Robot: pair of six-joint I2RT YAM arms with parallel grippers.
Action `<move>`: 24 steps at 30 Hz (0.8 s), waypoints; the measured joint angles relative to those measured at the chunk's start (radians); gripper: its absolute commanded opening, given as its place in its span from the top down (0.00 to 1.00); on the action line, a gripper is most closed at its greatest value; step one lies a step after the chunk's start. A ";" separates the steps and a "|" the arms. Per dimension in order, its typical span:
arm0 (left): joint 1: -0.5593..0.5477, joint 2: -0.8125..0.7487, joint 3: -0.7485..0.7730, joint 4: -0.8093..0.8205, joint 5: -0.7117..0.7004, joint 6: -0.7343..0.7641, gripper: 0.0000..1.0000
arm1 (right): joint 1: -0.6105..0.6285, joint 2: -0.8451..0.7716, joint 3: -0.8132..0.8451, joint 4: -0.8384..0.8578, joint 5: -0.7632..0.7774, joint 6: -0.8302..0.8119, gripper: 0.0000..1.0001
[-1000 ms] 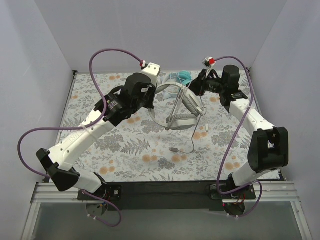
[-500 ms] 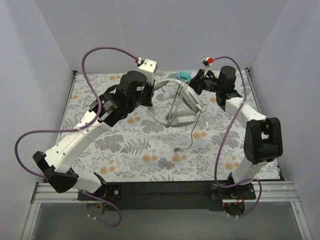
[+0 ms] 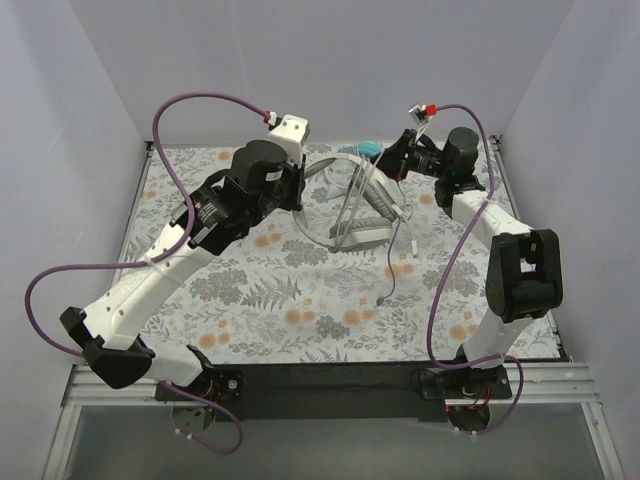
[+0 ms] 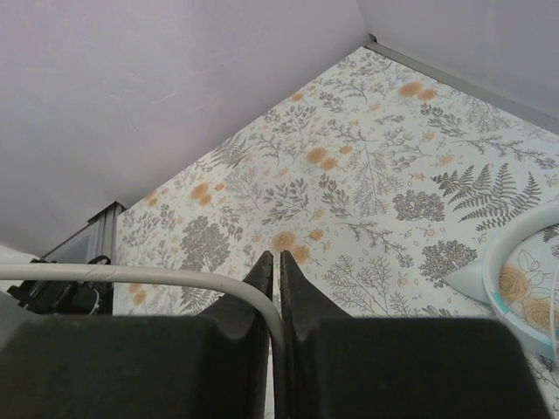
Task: Wrap the headphones
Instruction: Wrap the headphone cable with the right arm
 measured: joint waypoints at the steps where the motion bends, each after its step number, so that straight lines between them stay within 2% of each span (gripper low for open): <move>1: 0.000 -0.001 0.002 0.001 0.000 0.000 1.00 | -0.003 -0.006 0.000 -0.005 0.008 0.003 0.92; 10: 0.000 -0.008 0.006 0.002 0.011 -0.006 1.00 | -0.023 -0.118 0.005 -0.155 0.117 -0.060 0.97; 24: 0.000 -0.017 0.008 0.028 0.016 -0.024 1.00 | -0.020 -0.182 0.248 -0.659 0.354 -0.316 0.99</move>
